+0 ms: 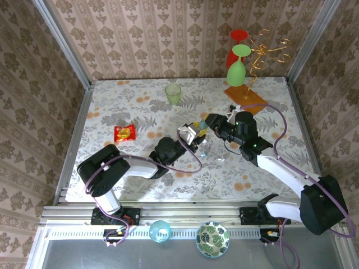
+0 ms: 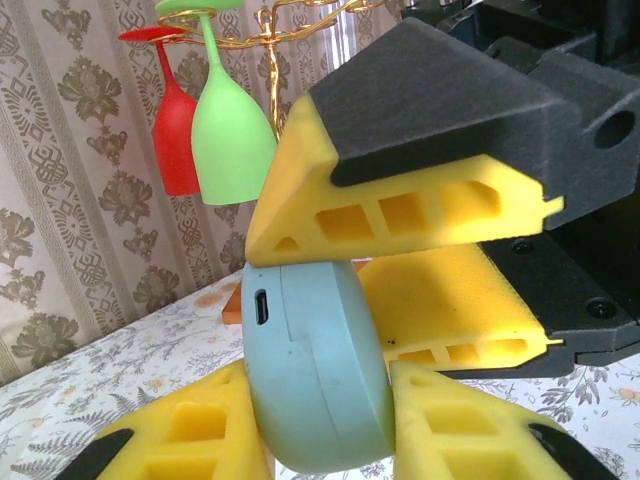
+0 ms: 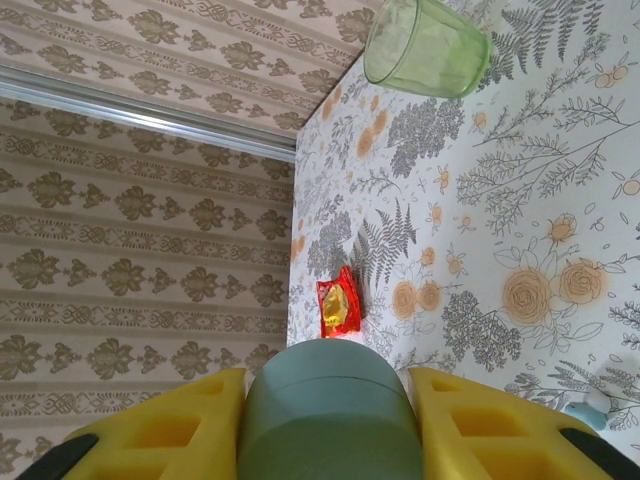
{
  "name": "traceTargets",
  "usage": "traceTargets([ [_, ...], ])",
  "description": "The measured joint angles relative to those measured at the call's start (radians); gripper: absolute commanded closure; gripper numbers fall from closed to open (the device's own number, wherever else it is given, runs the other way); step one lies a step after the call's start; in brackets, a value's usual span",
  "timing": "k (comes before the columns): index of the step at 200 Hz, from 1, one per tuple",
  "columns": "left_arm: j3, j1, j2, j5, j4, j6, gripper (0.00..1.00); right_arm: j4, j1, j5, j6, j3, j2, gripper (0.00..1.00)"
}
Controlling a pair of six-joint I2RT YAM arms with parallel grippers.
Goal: Insert the wireless bluetooth earbuds into the charging case
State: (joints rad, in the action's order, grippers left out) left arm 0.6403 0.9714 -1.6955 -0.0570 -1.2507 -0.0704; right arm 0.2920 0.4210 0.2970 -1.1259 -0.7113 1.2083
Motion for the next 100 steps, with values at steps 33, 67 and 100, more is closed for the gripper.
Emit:
traceTargets([
  [33, 0.000, -0.013, 0.005, 0.032, 0.025, 0.024, 0.84, 0.000, 0.000, 0.006, 0.024, 0.000, 0.000, 0.30],
  [67, -0.011, -0.076, 0.059, 0.111, 0.103, 0.112, 0.87, -0.027, -0.019, 0.040, 0.126, -0.003, -0.013, 0.20],
  [100, -0.060, -0.175, 0.164, 0.279, 0.130, 0.208, 0.85, -0.091, -0.062, 0.160, 0.363, -0.053, -0.027, 0.17],
])
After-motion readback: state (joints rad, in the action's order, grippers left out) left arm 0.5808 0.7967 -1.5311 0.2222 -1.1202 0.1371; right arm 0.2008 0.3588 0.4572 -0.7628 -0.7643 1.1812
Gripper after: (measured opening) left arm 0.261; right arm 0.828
